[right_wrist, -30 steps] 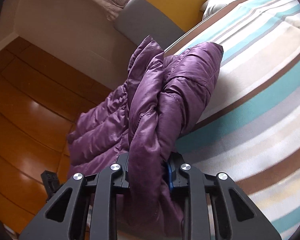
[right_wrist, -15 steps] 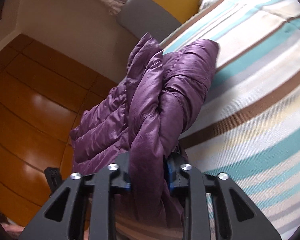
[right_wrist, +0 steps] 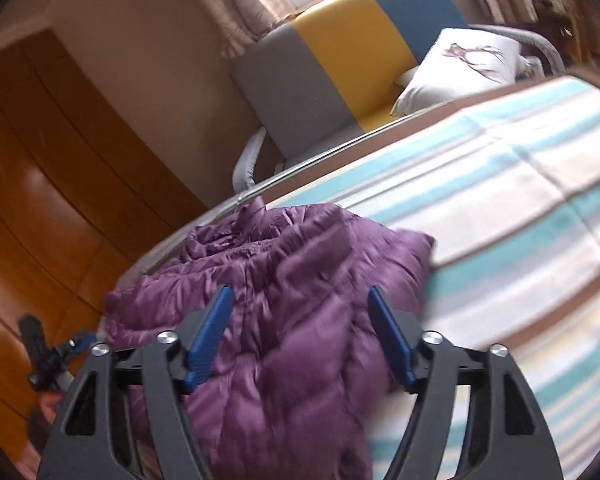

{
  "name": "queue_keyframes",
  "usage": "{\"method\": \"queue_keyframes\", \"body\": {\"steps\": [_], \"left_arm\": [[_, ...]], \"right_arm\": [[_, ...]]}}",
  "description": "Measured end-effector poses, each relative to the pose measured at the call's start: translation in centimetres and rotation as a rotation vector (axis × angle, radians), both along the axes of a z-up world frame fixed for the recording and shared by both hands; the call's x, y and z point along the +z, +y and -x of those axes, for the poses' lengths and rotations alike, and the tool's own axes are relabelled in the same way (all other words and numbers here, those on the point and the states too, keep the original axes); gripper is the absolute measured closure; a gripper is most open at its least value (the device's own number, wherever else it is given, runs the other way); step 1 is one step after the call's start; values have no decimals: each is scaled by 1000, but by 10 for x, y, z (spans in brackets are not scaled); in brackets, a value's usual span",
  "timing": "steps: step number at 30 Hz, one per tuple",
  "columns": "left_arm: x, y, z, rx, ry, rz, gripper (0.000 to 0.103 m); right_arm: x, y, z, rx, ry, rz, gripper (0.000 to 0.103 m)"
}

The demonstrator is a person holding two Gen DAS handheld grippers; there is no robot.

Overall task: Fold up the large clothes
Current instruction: 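Open both grippers and move them to the jacket waistband, then grasp the elastic waistband with both grippers and pull it up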

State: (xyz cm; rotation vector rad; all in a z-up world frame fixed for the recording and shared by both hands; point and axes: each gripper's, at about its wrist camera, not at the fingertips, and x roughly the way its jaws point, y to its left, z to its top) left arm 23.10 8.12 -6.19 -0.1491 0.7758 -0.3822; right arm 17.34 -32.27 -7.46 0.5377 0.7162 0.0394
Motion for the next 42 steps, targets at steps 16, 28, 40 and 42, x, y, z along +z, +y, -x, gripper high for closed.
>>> {"method": "queue_keyframes", "body": {"steps": [16,28,40,42], "left_arm": [[-25,-43,-30,-14,88,-40,82],[45,-25,24,6,-119,47,93],[49,-44,-54,88,-55,6,93],[37,-50,-73,117,-12,-4,93]], "right_arm": [[-16,44,-29,46,99,261,90],[52,53,10,14,-51,329,90],[54,28,-59,-46,-16,218,93],[40,24,-78,-68,19,214,93]]}}
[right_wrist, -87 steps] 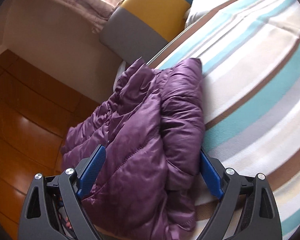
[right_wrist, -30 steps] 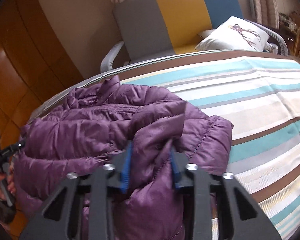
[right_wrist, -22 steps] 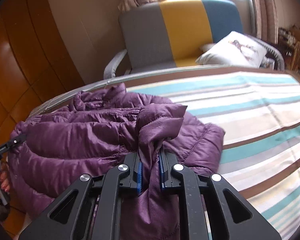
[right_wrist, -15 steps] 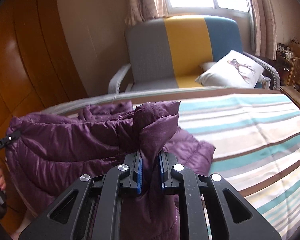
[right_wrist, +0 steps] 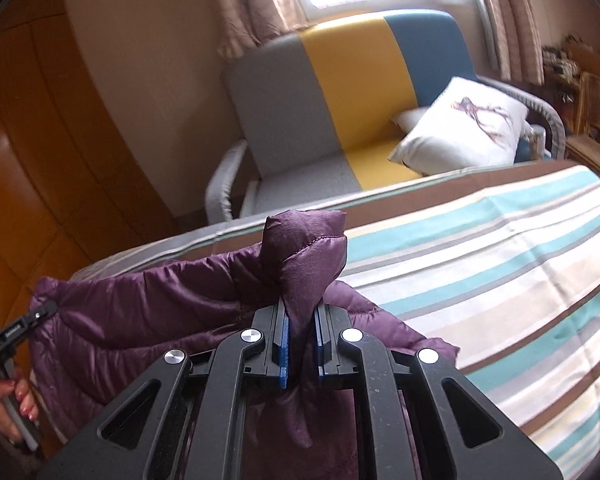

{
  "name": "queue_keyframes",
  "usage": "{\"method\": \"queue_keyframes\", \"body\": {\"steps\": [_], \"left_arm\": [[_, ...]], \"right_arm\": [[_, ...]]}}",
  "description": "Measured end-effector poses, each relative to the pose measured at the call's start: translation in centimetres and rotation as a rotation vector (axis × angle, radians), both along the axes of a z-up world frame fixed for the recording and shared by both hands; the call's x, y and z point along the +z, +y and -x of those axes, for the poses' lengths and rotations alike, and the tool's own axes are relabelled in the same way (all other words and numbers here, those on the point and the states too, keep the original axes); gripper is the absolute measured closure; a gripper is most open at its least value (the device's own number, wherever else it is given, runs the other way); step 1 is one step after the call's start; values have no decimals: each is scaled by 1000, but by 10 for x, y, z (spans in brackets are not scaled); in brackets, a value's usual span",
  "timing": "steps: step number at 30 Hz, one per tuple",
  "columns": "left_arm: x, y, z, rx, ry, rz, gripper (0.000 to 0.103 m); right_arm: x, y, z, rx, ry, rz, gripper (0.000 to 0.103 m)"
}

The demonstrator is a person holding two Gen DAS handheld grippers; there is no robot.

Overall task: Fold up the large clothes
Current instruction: 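Grasp the elastic waistband with both grippers and pull it up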

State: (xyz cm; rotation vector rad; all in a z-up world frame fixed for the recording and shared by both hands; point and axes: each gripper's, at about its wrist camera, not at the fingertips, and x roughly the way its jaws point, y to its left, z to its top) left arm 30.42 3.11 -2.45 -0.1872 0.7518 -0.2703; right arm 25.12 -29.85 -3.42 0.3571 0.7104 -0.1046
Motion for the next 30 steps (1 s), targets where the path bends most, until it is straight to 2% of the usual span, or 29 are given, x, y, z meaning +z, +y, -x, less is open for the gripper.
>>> {"method": "queue_keyframes", "body": {"steps": [7,10,13,17,25,27,30], "left_arm": [[-51,-17,-43,85,84,-91,91],[-76,-20,-52,115,112,-112,85],[-93,-17,-58,133,120,-99,77],[-107,-17,-62,140,125,-85,68],[-115,-20,-58,157,107,-96,62],[-112,-20,-56,173,111,-114,47],[-97,-20,-43,201,98,-143,31]], "right_arm": [[-50,-5,-38,-48,90,30,93],[-74,0,-49,-46,132,95,93],[-86,3,-54,-44,137,106,93],[-102,2,-61,-59,159,113,89],[-109,4,-60,-69,159,133,89],[-109,5,-59,-70,158,137,89],[-108,5,-58,-71,157,136,89]]}}
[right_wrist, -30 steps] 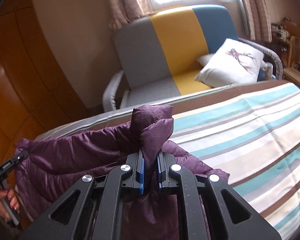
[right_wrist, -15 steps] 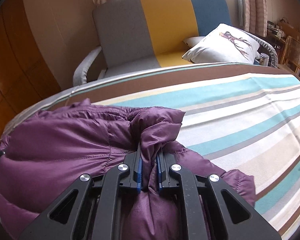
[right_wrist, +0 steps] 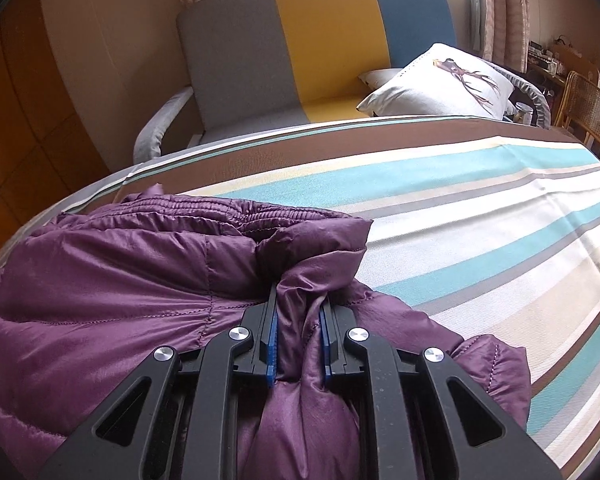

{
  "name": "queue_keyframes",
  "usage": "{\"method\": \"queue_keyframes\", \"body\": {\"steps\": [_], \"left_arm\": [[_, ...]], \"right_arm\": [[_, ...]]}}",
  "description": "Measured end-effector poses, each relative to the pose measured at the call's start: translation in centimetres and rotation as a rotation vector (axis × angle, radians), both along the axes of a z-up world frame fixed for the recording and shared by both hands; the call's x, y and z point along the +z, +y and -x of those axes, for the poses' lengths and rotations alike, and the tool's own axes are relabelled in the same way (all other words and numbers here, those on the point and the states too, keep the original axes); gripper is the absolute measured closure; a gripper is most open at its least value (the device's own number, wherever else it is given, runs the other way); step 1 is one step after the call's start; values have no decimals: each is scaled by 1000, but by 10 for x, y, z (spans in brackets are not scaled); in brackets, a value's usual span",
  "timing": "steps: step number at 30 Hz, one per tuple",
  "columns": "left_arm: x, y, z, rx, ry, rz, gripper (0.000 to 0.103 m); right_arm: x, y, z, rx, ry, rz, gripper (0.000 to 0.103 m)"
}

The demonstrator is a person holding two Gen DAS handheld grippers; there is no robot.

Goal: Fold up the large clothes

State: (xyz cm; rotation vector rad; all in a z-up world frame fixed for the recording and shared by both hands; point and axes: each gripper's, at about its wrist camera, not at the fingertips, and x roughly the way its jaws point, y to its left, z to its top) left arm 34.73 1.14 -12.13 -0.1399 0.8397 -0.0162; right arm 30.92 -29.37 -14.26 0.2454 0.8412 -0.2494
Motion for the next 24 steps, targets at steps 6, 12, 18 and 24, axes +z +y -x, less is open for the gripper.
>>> {"method": "queue_keyframes", "body": {"steps": [6,12,18,24], "left_arm": [[50,-16,47,-19,-130,45,20],[71,-90,49,-152,-208,-123,30],[16,-117,-6,-171,-36,-160,41],[1,-115,-6,-166,-34,-126,40]], "right_arm": [[0,-1,1,-2,-5,-10,87],[0,-2,0,-3,-8,-12,87],[0,-3,2,-3,-13,-19,86],[0,-7,3,-5,-15,-33,82]]}}
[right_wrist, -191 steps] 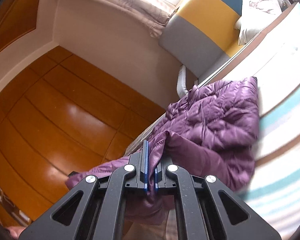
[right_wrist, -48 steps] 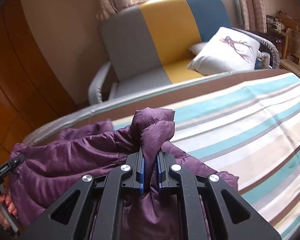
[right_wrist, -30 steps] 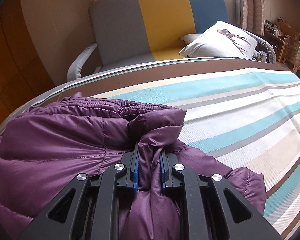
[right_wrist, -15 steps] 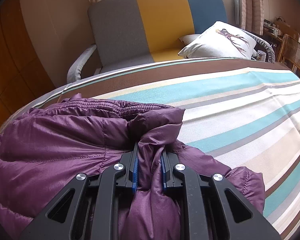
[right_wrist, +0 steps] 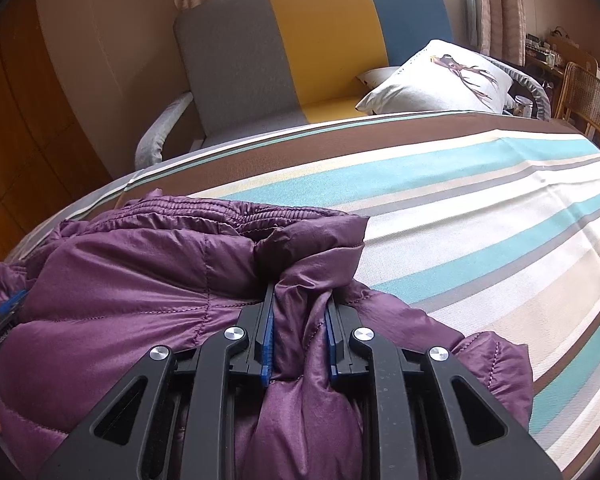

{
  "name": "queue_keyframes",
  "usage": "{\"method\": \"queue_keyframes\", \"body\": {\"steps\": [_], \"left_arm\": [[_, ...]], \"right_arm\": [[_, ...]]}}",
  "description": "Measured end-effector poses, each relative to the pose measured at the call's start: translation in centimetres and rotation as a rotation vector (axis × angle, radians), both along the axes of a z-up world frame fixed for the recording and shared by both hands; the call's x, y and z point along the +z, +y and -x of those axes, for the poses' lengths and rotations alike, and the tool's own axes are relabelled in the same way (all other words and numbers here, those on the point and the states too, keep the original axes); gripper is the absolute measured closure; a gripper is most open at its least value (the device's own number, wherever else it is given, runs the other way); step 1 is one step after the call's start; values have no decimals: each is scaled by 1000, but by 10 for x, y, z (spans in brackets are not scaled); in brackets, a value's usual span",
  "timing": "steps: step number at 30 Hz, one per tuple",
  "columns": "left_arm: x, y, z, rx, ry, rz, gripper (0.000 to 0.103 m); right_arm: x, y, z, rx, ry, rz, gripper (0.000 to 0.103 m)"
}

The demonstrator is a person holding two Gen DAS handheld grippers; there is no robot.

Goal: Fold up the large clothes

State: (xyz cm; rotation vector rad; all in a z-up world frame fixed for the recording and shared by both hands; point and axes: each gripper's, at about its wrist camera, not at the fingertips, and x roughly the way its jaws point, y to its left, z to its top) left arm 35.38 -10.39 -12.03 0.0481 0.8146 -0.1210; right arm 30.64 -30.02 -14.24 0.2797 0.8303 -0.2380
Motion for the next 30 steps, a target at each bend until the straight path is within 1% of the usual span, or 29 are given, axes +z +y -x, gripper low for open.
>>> {"method": "queue_keyframes", "body": {"steps": [2,3,4,5,7,8,10,11,13,15,16,17,18,19,20,22,23,25,26,30], "left_arm": [[1,4,0,-1,6,22,40],[1,7,1,-2,8,32,40],[1,9,1,-3,9,43,39],[1,12,1,-3,9,51,38],[-2,17,2,-1,7,49,36],[-1,17,2,0,6,43,35],[-4,13,0,1,7,41,34],[-4,15,0,1,7,46,34],[-5,18,1,0,5,62,33],[-5,19,2,-2,6,78,33],[-6,18,1,-3,8,81,32],[-6,18,1,-3,9,80,32],[-7,18,1,-3,8,77,32],[-7,18,1,-3,8,74,32],[-8,17,1,-2,9,75,32],[-8,17,0,-3,9,80,32],[-8,18,0,-4,9,85,32],[-9,21,0,-5,6,100,32],[-9,23,0,-6,6,107,32],[-11,23,0,-4,5,110,31]], "right_arm": [[7,-1,1,1,2,-3,82],[15,1,5,-14,-4,19,82],[26,4,11,-29,-32,39,82],[41,11,19,-29,-80,42,82],[63,36,25,19,-130,64,82],[69,49,24,46,-146,80,82],[71,66,18,94,-156,63,82],[67,78,11,121,-140,62,82],[66,93,6,136,-143,108,82],[81,98,16,102,-229,135,82],[94,96,25,62,-294,142,82],[104,93,28,56,-337,135,82],[108,94,29,85,-351,124,82],[109,97,23,123,-335,118,82],[101,106,10,190,-263,125,82],[81,112,-5,249,-178,107,82],[66,113,-16,257,-128,99,82],[45,111,-26,260,-69,72,82],[33,109,-30,246,-45,74,82],[13,115,-36,232,-22,121,82]]}}
